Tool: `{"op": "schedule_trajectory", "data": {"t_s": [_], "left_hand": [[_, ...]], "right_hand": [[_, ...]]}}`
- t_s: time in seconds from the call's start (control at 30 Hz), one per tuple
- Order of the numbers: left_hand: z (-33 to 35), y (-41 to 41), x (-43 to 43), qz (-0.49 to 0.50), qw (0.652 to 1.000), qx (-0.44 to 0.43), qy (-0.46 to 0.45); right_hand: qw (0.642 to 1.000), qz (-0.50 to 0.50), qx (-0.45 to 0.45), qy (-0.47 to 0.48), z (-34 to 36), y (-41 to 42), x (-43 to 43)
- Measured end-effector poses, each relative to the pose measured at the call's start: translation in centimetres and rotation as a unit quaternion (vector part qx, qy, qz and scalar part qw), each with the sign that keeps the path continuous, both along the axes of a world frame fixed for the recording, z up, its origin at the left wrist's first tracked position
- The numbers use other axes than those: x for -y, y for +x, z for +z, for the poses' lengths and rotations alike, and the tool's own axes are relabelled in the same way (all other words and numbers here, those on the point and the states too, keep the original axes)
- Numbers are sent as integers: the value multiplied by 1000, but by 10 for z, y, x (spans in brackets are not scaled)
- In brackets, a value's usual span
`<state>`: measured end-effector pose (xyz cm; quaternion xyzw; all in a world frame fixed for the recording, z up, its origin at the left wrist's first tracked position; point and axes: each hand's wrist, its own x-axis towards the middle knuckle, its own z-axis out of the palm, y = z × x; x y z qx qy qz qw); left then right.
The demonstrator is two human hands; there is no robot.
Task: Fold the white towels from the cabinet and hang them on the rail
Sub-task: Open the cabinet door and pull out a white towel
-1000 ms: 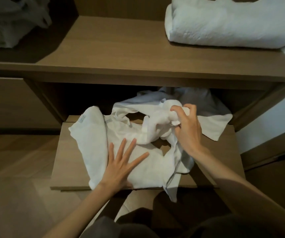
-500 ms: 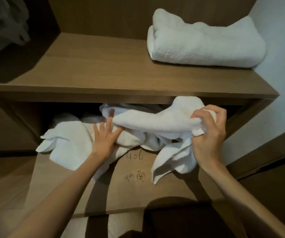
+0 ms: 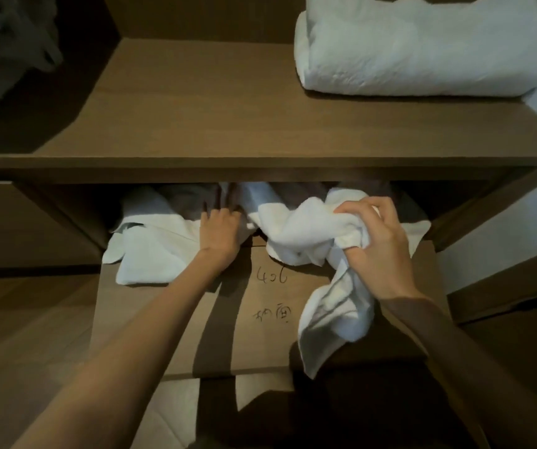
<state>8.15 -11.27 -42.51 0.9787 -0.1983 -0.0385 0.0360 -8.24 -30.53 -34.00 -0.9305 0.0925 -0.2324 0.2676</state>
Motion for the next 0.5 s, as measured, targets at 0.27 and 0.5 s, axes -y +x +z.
{"op": "schedule_trajectory", "data": {"t_s": [0.27,0.5], "left_hand": [[78,-94,-30,31,977,-121,-175],[235,-115,1,38,934,-187,-303]], "right_hand": [[998,22,-51,5,100,-14,-23],[992,92,-88,17,231,-14,-39]]}}
